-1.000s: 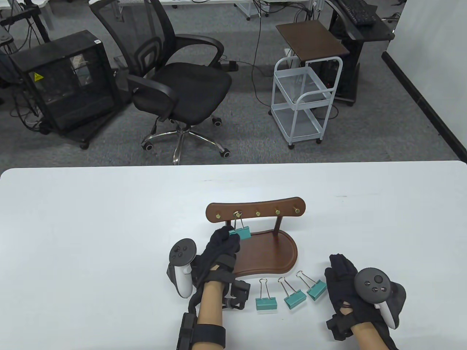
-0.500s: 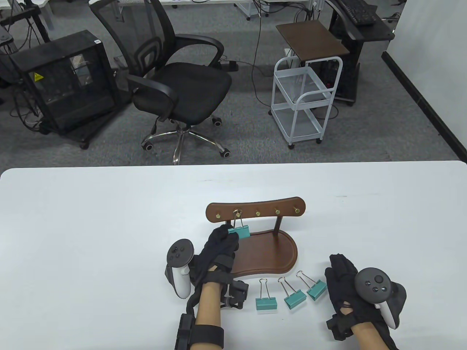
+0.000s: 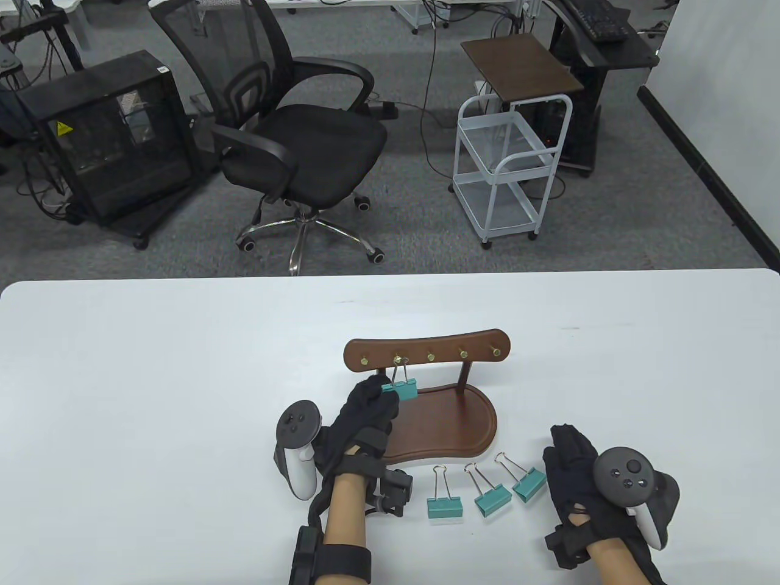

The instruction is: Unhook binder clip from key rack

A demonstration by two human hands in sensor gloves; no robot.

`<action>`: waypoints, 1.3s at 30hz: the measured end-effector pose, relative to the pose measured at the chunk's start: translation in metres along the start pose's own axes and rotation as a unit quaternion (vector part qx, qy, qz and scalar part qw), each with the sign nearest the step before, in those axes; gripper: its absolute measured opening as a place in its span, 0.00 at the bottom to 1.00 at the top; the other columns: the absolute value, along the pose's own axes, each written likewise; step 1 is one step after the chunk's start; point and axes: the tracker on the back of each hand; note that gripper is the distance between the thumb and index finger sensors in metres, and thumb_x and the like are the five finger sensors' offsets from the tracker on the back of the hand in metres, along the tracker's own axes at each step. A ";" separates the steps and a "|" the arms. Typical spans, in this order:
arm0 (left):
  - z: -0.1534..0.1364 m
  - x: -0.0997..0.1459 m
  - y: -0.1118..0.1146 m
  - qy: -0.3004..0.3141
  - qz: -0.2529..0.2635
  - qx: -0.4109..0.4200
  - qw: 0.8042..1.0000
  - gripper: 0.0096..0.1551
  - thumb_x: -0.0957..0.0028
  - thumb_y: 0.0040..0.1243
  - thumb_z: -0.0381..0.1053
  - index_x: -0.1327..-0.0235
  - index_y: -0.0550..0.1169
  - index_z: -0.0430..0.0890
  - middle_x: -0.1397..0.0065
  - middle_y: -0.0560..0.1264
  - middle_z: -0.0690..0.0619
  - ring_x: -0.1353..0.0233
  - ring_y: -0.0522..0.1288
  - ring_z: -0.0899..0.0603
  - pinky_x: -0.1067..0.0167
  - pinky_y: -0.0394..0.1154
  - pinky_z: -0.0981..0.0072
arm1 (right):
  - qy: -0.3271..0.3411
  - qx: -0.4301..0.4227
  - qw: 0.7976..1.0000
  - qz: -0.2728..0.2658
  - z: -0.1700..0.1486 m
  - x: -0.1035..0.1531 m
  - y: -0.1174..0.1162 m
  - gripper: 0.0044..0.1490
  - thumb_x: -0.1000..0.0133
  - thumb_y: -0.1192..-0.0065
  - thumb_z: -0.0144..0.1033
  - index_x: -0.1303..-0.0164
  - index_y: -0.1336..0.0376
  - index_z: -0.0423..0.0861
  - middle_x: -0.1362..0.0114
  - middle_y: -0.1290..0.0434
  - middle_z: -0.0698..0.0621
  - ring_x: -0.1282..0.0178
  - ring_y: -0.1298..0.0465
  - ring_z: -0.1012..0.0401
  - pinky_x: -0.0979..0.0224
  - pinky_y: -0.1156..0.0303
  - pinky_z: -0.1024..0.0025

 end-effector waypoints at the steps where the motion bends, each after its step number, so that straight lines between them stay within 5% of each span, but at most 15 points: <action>1: 0.000 0.001 0.000 0.002 0.002 0.002 1.000 0.33 0.44 0.64 0.59 0.25 0.68 0.58 0.24 0.71 0.50 0.28 0.74 0.41 0.33 0.72 0.42 | 0.000 0.000 1.000 0.000 0.000 0.000 0.000 0.39 0.52 0.50 0.54 0.35 0.41 0.44 0.26 0.38 0.40 0.28 0.39 0.41 0.31 0.37 0.48; 28: -0.006 0.049 -0.005 0.028 -0.044 -0.059 0.997 0.31 0.46 0.65 0.61 0.30 0.71 0.57 0.27 0.74 0.49 0.32 0.78 0.41 0.36 0.74 0.42 | 0.011 -0.003 1.000 -0.004 0.001 -0.001 -0.003 0.39 0.52 0.50 0.54 0.35 0.41 0.44 0.26 0.38 0.40 0.28 0.39 0.41 0.30 0.37 0.48; 39: 0.003 0.058 -0.003 0.035 -0.011 -0.167 0.985 0.30 0.46 0.65 0.63 0.34 0.75 0.53 0.33 0.80 0.48 0.39 0.82 0.41 0.45 0.78 0.45 | 0.010 0.007 1.000 0.000 0.001 0.000 -0.004 0.39 0.53 0.50 0.54 0.36 0.41 0.44 0.26 0.38 0.40 0.28 0.39 0.41 0.31 0.37 0.48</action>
Point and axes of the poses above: the tracker on the back of each hand, its own z axis roughly to the thumb side, its own x axis roughly from the fingertips to the wrist, y = z × x
